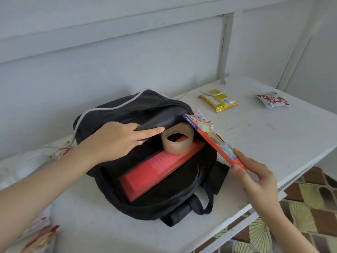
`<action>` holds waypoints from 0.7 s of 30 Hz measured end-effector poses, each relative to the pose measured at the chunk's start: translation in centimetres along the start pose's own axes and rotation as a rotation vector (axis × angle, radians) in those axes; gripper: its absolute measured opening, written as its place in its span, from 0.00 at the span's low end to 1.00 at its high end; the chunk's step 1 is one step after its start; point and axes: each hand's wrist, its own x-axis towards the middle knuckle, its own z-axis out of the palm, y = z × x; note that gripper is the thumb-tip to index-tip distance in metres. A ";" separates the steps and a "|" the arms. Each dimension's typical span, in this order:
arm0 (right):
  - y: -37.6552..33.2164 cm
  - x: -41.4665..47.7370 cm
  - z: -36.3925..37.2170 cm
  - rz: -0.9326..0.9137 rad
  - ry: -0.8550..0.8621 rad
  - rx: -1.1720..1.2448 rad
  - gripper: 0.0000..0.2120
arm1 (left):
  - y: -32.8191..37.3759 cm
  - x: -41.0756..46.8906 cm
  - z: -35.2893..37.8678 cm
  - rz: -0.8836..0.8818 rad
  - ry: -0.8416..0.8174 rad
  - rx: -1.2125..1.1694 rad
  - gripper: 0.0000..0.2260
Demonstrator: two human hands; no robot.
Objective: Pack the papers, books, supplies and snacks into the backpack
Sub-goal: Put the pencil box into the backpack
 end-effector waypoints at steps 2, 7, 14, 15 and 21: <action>0.1 -0.4 0.2 -0.058 0.014 -0.062 0.18 | -1.4 0.6 -1.4 -0.052 -0.044 -0.129 0.26; 0.8 -0.5 0.1 -0.148 0.002 -0.267 0.25 | -3.3 2.4 -4.5 -0.133 -0.144 -0.324 0.20; -2.0 1.5 2.7 -0.341 -0.023 -0.539 0.30 | -4.6 2.3 -5.6 -0.169 0.009 -0.218 0.20; -2.4 1.9 3.3 -0.343 -0.014 -0.582 0.30 | -4.6 2.3 -5.6 -0.168 0.015 -0.222 0.20; -5.6 4.8 7.5 -0.291 0.004 -0.822 0.31 | -4.8 2.3 -5.8 -0.160 0.038 -0.206 0.20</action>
